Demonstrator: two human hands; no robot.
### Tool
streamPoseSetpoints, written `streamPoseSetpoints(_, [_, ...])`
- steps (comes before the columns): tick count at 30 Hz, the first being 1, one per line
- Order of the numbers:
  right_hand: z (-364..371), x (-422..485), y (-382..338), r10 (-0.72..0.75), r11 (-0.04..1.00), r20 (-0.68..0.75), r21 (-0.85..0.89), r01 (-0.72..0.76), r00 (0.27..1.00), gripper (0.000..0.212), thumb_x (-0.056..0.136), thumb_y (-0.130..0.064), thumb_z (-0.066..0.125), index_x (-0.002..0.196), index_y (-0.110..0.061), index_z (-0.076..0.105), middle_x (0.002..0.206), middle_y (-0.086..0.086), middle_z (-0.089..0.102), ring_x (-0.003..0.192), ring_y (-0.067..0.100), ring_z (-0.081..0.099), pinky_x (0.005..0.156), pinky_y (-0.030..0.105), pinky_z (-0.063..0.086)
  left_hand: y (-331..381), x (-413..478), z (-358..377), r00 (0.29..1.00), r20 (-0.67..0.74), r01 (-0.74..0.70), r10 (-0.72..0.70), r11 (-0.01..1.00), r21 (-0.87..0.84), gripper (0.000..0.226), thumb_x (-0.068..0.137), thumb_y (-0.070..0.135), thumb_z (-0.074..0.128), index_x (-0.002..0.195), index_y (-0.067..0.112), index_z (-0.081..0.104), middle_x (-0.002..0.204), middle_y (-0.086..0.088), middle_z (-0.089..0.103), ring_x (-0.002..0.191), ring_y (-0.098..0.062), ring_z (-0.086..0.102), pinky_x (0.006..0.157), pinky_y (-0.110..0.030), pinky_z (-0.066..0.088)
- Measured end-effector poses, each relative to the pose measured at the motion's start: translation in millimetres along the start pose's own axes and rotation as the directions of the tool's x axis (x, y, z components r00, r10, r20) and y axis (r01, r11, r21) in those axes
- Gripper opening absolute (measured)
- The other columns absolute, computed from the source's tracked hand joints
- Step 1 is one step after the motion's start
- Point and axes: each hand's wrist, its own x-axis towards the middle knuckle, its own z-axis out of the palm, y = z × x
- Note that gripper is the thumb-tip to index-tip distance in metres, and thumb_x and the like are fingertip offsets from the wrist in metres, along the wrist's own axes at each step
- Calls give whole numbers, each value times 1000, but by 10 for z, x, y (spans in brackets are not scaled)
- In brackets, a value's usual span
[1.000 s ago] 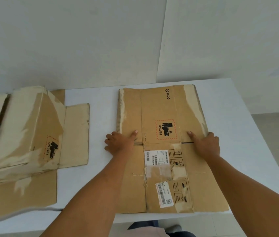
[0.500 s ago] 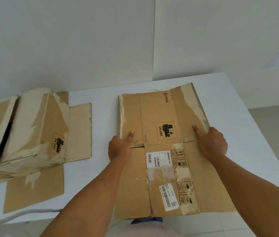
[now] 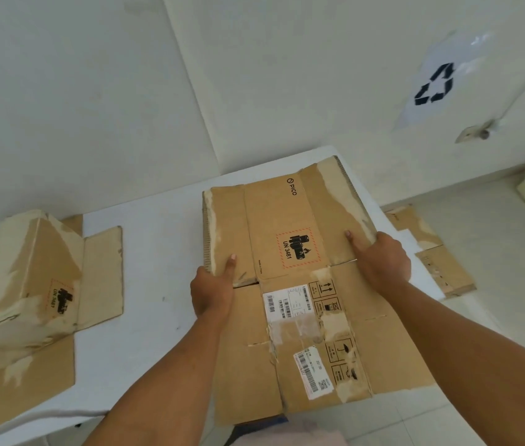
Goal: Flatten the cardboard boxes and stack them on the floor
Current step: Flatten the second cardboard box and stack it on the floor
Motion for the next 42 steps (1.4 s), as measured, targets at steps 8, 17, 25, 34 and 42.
streamPoseSetpoints(8, [-966, 168, 1051, 50, 998, -88, 29, -48, 995, 76, 84, -89, 43, 88, -15, 60, 83, 5, 64, 78, 31, 63, 68, 40, 53, 617, -995, 679, 995, 55, -77, 78, 997, -31, 74, 75, 84, 58, 100, 14, 59, 104, -5, 69, 89, -27, 67, 58, -29, 52])
streamPoseSetpoints(17, [-1782, 545, 2138, 98, 995, -145, 27, -96, 985, 75, 84, -88, 45, 90, -15, 60, 78, 3, 62, 74, 31, 63, 70, 42, 55, 1259, -1847, 1573, 985, 99, -140, 144, 989, -44, 74, 72, 86, 57, 97, 17, 58, 99, -2, 68, 84, -25, 66, 63, -35, 58])
streamPoseSetpoints(25, [-2121, 1023, 2797, 163, 987, -179, 37, -159, 970, 71, 86, -84, 48, 92, -14, 60, 74, 0, 57, 73, 29, 61, 66, 39, 50, 1774, -2139, 2368, 970, 136, -205, 204, 979, -2, 74, 74, 86, 56, 101, 17, 57, 105, -4, 68, 84, -24, 63, 63, -32, 55])
streamPoseSetpoints(34, [-2285, 2004, 3426, 218, 976, -138, 5, -219, 966, 75, 86, -86, 45, 96, -12, 61, 82, 4, 63, 78, 31, 63, 70, 41, 53, 2404, -2255, 3401, 973, 164, -172, 162, 984, 46, 73, 73, 87, 56, 95, 17, 55, 97, -3, 67, 83, -27, 65, 64, -38, 59])
streamPoseSetpoints(42, [-2506, 2924, 3889, 216, 973, -95, -62, -222, 972, 75, 87, -85, 44, 97, -12, 62, 81, 4, 64, 77, 30, 64, 71, 42, 55, 2913, -2443, 4203, 975, 199, -116, 102, 992, 58, 72, 75, 86, 55, 97, 17, 56, 98, -4, 67, 82, -26, 65, 58, -31, 51])
